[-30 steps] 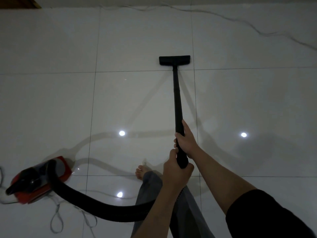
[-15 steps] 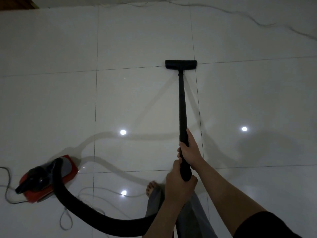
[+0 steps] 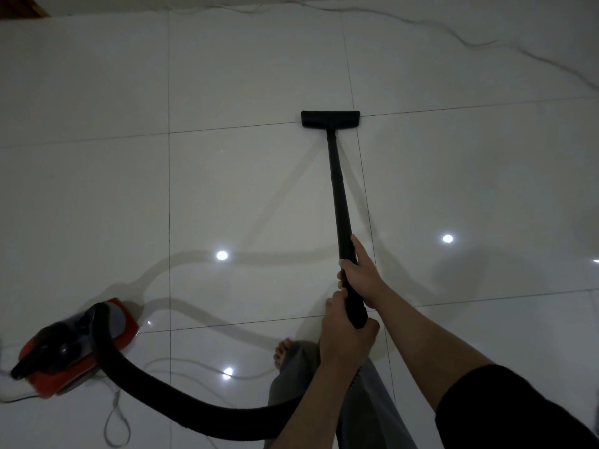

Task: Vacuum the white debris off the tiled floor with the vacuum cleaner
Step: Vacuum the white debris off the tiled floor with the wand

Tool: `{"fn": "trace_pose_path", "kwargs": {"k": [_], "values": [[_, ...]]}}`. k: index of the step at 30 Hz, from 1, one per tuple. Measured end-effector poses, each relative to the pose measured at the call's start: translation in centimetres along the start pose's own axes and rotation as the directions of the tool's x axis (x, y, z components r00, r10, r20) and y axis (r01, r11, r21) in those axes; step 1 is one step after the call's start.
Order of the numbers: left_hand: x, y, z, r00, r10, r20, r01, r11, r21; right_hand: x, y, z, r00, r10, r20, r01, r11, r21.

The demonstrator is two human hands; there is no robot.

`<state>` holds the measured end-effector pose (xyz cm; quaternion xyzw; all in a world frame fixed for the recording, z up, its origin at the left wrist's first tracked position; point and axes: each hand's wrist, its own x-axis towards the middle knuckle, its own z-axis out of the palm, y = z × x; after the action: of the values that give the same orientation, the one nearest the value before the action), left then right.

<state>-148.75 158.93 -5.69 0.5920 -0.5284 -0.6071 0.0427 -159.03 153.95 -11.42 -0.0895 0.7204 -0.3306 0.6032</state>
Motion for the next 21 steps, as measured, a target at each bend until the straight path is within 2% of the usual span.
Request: {"fn": "trace_pose_path", "kwargs": {"k": [6, 11, 21], "values": [[-3.4, -2.9, -0.5, 0.999, 0.041, -0.013, -0.042, 0.999, -0.030, -2.9, 3.2, 1.5, 1.000, 0.004, -0.012, -0.005, 1.000, -0.022], [-7.1, -5.9, -1.0, 1.000, 0.004, 0.005, -0.003, 0.998, -0.056, -5.5, 6.8, 3.1, 1.000, 0.029, -0.007, -0.029, 1.000, -0.004], [-14.4, -10.2, -0.9, 0.999, -0.047, -0.020, 0.047, 0.999, 0.003, -10.6, 13.7, 4.6, 0.998, 0.041, 0.038, -0.041, 0.999, -0.012]]}}
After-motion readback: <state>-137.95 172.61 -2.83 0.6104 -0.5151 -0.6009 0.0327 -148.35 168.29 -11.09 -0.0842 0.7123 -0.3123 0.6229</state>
